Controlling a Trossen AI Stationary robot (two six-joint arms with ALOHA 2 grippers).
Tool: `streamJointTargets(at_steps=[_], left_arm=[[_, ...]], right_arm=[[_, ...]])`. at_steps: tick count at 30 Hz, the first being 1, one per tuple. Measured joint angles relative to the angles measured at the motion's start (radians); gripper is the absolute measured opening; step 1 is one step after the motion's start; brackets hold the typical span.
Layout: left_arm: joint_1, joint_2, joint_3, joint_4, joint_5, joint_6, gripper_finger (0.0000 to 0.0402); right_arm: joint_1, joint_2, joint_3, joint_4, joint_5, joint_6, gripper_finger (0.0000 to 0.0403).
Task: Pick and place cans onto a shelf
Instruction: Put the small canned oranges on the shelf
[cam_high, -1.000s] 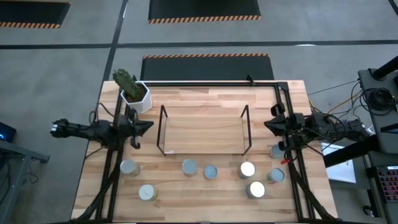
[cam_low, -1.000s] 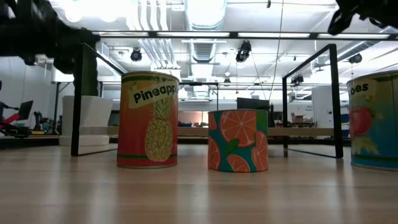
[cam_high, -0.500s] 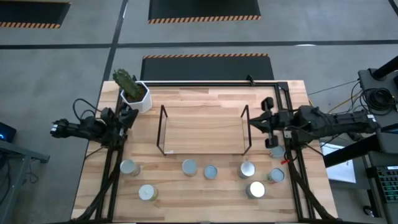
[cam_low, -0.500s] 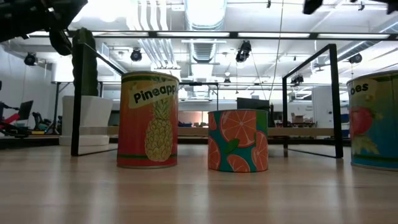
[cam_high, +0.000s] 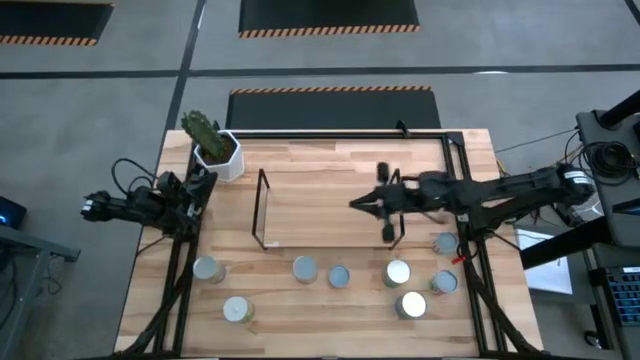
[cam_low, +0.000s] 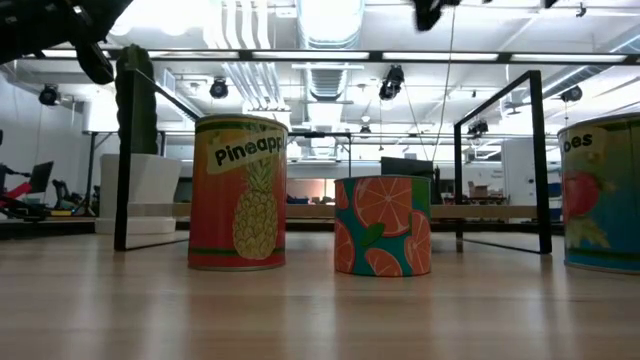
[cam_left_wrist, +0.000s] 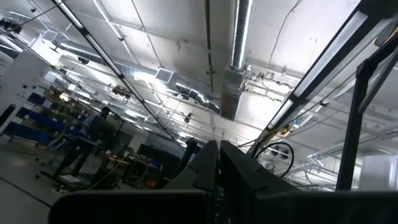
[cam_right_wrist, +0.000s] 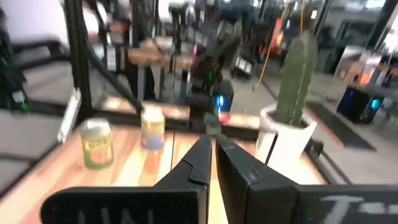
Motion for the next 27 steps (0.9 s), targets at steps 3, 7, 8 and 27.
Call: streamJointTargets(at_steps=[3,7,8,27], left_arm=[[0.0,0.0,0.0,0.0,0.0,-0.002,0.0],[0.0,-0.002,0.0,-0.001,0.003,-0.004,0.0],[0.0,-0.002,0.0,0.0,0.005,-0.006,0.0],[0.0,-0.005,0.0,0.001,0.009,-0.006,0.0]], right_arm=[[0.002,0.068,0.064,-0.045,0.0,-0.007,0.0012],[0.002,0.144,0.161,-0.163,0.0,-0.007,0.0012],[0.005,0.164,0.183,-0.211,0.0,-0.006,0.0012],[0.233,0.52,0.624,-0.951,0.051,0.147,0.0012]])
